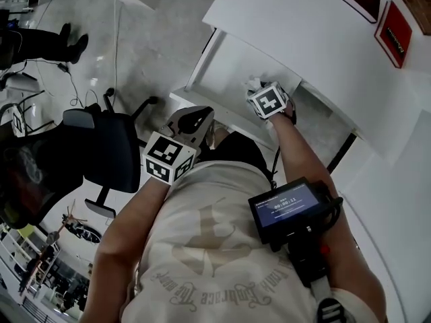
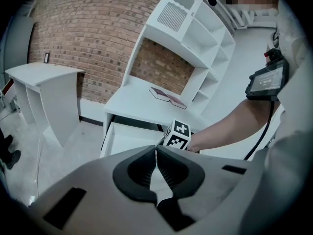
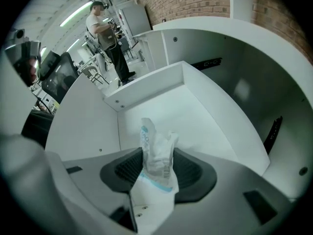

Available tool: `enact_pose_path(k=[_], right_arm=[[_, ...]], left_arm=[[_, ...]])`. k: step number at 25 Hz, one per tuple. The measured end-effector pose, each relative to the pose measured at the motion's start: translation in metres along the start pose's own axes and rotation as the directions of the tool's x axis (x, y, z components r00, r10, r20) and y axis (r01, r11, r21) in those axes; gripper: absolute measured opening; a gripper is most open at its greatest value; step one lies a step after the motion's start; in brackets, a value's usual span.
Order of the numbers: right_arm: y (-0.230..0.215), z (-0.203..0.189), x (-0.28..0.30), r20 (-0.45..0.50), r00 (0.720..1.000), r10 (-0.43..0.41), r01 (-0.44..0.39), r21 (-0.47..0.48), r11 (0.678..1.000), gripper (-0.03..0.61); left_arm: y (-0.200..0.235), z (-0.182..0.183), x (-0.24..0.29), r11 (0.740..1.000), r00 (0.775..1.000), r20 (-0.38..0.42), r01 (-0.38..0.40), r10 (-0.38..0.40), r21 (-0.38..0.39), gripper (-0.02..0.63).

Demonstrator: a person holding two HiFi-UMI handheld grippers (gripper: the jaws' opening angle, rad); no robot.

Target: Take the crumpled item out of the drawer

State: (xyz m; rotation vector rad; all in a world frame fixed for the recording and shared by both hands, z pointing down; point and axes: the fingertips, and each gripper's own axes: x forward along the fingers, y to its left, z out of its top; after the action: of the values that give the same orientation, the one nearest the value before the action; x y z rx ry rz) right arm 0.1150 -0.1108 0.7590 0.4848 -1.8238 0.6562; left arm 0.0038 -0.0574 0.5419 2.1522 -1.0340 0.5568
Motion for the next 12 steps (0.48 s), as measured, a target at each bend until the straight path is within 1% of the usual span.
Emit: enact_pose_path(k=[2,3,6,7,10,12], right_arm=[[-0.007,0.013,0.006,0.007,1.0,0.003,-0.003,-0.002,1.0,0.206],[-0.006,0.015,0.001,0.01,1.0,0.002,-0.002,-0.009,1.0,0.206],[0.006,0.004,-0.028,0.023,1.0,-0.01,0.011,-0.023,1.0,0.206],[0.005,0.005,-0.029,0.026,1.0,-0.008,0.009,-0.026,1.0,0.206],[-0.013,0.037,-0.004,0.032,0.999,0.016,-0.015,-0.018,1.0,0.206],[-0.019,0.053,0.002,0.045,0.999,0.022,-0.022,-0.005,1.0,0.206]], left_arm=[[0.016,0.005,0.007,1.0,1.0,0.001,-0.01,0.01,-0.002,0.028],[0.016,0.007,0.006,1.0,1.0,0.004,-0.011,0.011,0.004,0.028],[-0.007,0.012,-0.007,0.999,1.0,0.014,0.005,-0.005,0.039,0.028],[-0.006,0.014,-0.005,0.999,1.0,0.013,0.008,-0.009,0.046,0.028],[0.033,0.028,0.02,0.999,1.0,-0.003,0.013,-0.012,0.051,0.028],[0.05,0.036,0.027,0.998,1.0,-0.01,0.02,-0.019,0.06,0.028]])
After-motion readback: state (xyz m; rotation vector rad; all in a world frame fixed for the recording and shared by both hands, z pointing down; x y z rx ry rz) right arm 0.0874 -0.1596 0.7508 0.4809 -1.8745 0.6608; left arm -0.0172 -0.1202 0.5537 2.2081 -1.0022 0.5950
